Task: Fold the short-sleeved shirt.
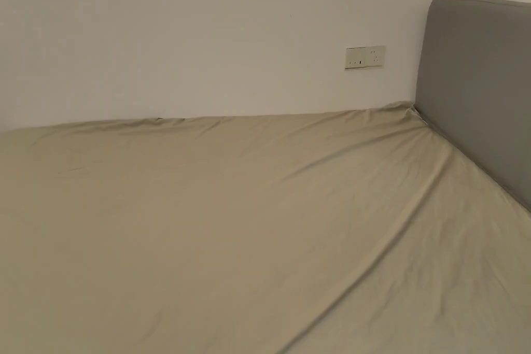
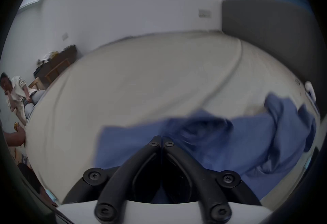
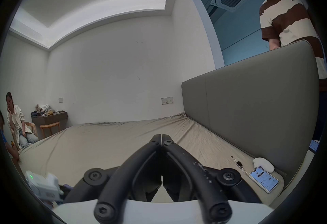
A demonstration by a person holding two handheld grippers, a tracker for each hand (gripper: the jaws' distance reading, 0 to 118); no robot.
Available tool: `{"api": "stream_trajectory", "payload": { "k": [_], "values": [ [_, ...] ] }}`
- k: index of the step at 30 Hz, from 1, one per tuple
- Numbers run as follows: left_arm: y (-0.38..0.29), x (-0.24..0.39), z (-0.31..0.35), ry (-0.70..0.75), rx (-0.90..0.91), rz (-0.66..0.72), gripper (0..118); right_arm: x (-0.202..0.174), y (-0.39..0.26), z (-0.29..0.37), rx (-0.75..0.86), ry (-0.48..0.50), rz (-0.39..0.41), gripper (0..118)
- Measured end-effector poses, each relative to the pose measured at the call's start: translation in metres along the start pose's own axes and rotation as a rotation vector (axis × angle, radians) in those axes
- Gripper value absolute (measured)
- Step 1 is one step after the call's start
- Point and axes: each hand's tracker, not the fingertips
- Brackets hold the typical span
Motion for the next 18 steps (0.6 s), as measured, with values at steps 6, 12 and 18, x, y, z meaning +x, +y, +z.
{"api": "stream_trajectory", "payload": {
  "k": [6, 12, 18],
  "values": [
    [0.000, 0.064, 0.013, -0.106, 0.028, -0.051, 0, 0.000, 0.002, 0.004, -0.004, -0.012, 0.021, 1],
    [0.023, 0.058, 0.028, -0.322, 0.022, 0.018, 0, -0.003, 0.006, 0.003, 0.006, -0.025, 0.024, 1],
    [0.056, -0.073, 0.044, -0.565, 0.063, 0.387, 0, -0.011, 0.010, 0.002, 0.010, -0.020, 0.048, 1]
  ]
}}
